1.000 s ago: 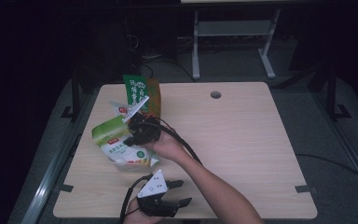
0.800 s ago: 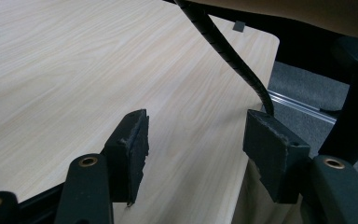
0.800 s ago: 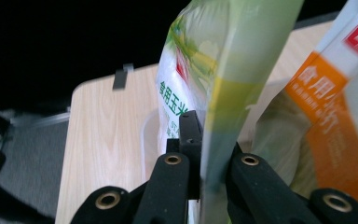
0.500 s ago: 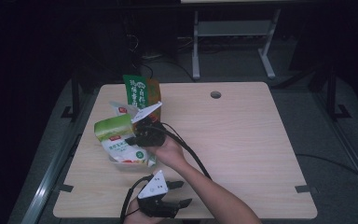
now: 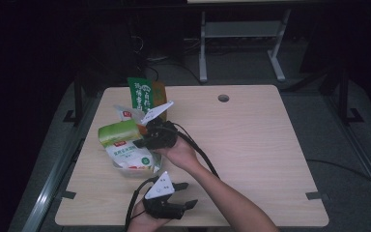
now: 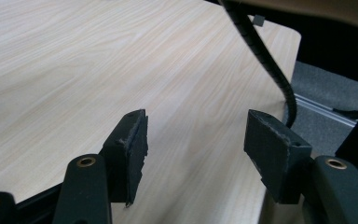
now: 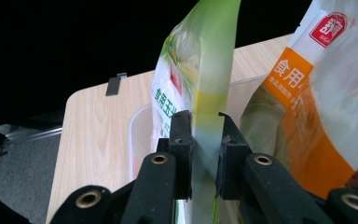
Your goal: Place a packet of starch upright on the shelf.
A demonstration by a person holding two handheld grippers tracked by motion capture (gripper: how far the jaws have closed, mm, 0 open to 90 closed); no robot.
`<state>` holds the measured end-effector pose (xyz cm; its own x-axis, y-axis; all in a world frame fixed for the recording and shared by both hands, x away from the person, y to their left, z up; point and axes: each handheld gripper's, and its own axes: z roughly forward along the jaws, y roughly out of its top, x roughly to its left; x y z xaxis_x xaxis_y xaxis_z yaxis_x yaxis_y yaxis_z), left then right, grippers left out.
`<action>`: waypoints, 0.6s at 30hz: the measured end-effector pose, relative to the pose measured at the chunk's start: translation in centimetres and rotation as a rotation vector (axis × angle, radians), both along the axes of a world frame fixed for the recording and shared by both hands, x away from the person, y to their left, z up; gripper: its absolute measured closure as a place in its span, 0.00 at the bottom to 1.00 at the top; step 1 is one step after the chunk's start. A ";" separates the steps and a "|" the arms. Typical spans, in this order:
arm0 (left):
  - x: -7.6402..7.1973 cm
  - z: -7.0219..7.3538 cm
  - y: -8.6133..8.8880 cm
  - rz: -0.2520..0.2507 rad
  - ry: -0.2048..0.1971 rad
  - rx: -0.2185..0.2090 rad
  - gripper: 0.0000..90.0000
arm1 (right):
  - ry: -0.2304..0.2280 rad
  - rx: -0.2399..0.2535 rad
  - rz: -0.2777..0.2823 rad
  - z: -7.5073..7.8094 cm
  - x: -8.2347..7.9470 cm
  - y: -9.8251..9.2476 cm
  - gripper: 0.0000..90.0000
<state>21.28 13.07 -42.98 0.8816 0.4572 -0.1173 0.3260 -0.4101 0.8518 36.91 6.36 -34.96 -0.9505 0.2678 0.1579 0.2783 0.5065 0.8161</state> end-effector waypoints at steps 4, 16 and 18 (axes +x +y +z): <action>0.0 -0.1 0.0 0.010 -0.004 0.004 0.42 | -0.005 -0.013 0.001 0.1 -0.2 0.1 0.90; 0.1 0.0 0.5 0.031 -0.014 0.000 0.41 | -0.001 -0.042 0.007 -0.6 -0.5 -0.8 0.93; 0.2 0.0 0.4 0.032 -0.015 -0.001 0.41 | 0.001 -0.058 0.011 -0.5 -0.5 -0.9 0.91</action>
<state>21.48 13.49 -43.02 0.8679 0.4854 -0.1051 0.3266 -0.3983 0.8571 36.41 5.49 -35.48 -0.9534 0.2658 0.1429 0.2728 0.5562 0.7850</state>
